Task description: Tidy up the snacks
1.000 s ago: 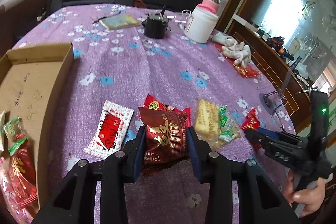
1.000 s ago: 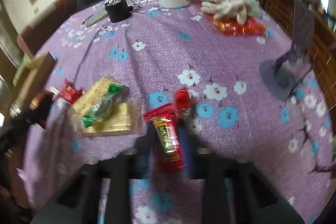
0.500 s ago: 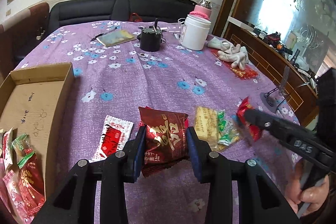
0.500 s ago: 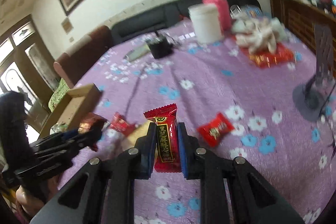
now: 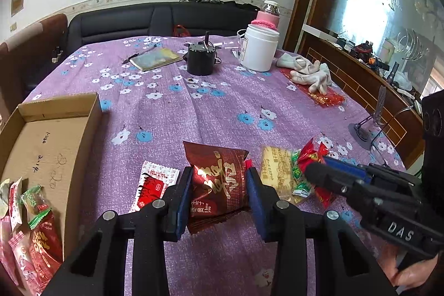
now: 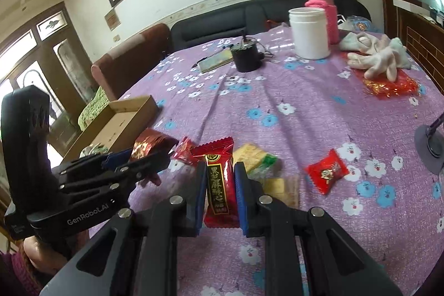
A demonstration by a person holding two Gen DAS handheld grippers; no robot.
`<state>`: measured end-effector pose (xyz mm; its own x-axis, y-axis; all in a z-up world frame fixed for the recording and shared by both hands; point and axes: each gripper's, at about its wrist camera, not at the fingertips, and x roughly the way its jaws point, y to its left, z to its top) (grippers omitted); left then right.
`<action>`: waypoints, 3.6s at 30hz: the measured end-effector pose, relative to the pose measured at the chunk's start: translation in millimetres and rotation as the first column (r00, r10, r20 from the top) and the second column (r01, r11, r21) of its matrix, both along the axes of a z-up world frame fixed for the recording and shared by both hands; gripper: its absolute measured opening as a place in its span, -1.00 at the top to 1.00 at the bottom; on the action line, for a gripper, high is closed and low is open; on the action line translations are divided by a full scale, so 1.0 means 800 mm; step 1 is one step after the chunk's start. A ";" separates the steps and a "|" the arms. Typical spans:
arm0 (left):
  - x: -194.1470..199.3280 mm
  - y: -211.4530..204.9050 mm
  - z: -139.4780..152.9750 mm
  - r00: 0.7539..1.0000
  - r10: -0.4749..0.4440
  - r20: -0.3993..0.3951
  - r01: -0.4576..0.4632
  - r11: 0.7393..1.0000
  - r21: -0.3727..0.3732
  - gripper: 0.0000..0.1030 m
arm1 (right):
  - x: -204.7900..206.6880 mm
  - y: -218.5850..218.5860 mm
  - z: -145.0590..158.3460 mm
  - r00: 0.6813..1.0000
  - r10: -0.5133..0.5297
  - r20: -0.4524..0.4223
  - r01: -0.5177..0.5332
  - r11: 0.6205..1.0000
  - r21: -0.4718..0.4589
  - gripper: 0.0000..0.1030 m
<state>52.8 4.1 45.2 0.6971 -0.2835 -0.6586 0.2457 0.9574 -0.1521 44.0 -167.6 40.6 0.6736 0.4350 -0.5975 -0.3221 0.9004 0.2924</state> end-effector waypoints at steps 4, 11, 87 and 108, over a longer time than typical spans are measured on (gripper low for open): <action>0.000 -0.001 0.000 1.000 -0.002 0.000 0.002 1.000 0.002 0.23 | 0.001 0.000 -0.001 1.000 0.002 -0.005 -0.002 1.000 0.003 0.64; 0.001 -0.001 -0.001 1.000 -0.004 -0.004 0.004 1.000 0.000 0.23 | 0.002 -0.003 -0.001 1.000 0.004 -0.013 -0.003 1.000 0.031 0.64; -0.104 0.303 -0.010 0.863 0.504 0.004 -0.496 0.851 -0.170 0.21 | -0.022 0.309 0.012 0.949 0.298 -0.107 -0.299 0.954 0.012 0.62; -0.100 0.299 -0.011 0.864 0.503 0.010 -0.496 0.855 -0.152 -0.14 | -0.035 0.263 0.031 0.952 0.297 -0.069 -0.290 0.952 0.094 0.61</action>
<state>-27.2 243.3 36.7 0.7992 0.0249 -0.6006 -0.2492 0.9229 -0.2934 15.9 43.0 65.1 0.4593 0.6560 -0.5989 -0.5403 0.7415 0.3978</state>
